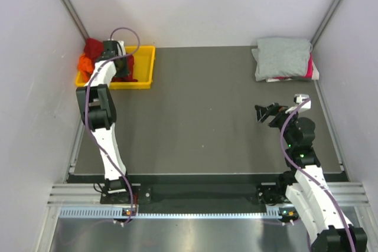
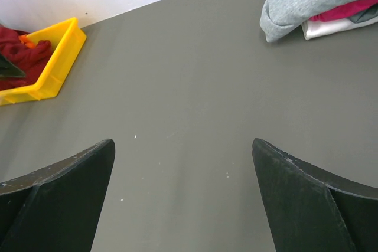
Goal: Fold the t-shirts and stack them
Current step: Grab the tshirt from the pile
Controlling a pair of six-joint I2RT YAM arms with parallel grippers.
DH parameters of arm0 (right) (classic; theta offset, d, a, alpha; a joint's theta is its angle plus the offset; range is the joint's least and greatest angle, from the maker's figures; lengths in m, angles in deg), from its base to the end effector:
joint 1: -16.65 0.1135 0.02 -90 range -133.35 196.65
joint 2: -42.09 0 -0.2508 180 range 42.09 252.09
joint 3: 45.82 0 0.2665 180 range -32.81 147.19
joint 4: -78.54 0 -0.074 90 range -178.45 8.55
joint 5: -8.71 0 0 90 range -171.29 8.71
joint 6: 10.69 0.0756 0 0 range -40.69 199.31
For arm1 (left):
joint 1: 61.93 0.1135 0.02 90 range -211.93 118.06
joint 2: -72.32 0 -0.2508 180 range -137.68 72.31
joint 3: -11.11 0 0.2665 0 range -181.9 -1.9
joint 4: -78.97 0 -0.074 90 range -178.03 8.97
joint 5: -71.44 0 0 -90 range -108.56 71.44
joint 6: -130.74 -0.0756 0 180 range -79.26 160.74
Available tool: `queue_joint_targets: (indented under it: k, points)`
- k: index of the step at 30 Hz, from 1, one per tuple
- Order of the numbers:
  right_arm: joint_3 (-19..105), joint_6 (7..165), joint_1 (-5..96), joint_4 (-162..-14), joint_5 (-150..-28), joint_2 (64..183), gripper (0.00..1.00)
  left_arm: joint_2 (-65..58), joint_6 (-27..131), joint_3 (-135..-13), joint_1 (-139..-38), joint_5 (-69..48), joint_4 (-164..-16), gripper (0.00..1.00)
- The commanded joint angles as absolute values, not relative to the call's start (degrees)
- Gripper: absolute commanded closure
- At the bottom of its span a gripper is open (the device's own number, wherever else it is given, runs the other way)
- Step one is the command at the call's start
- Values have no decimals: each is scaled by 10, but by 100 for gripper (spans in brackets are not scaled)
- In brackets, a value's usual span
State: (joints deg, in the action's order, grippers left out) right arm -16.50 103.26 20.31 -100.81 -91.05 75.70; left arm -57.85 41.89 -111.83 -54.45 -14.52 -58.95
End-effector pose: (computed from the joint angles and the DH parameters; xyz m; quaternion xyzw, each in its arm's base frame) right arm 0.2236 0.0271 0.2196 0.0727 0.7329 0.2216 0.6391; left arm 0.5396 0.0655 0.1583 -0.0583 0.9353 -0.0138 0.3488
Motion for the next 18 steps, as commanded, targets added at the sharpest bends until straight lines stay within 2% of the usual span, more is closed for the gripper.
queue_joint_targets:
  k: [1,7,10,16,18]
  points:
    - [-134,1023,210,-1024,-909,751,0,-443,388,-1100,-564,-167,-641,100]
    - [-132,1034,210,-1031,-923,752,0,-306,358,-1113,-602,-106,-610,100]
    - [-127,1044,210,-1030,-939,747,0,-243,320,-1144,-656,-74,-566,100]
    - [-103,1062,212,-1017,-979,730,0,-123,262,-1099,-862,-65,-509,100]
    - [-93,1069,211,-1006,-980,724,0,-127,274,-1093,-919,-67,-486,100]
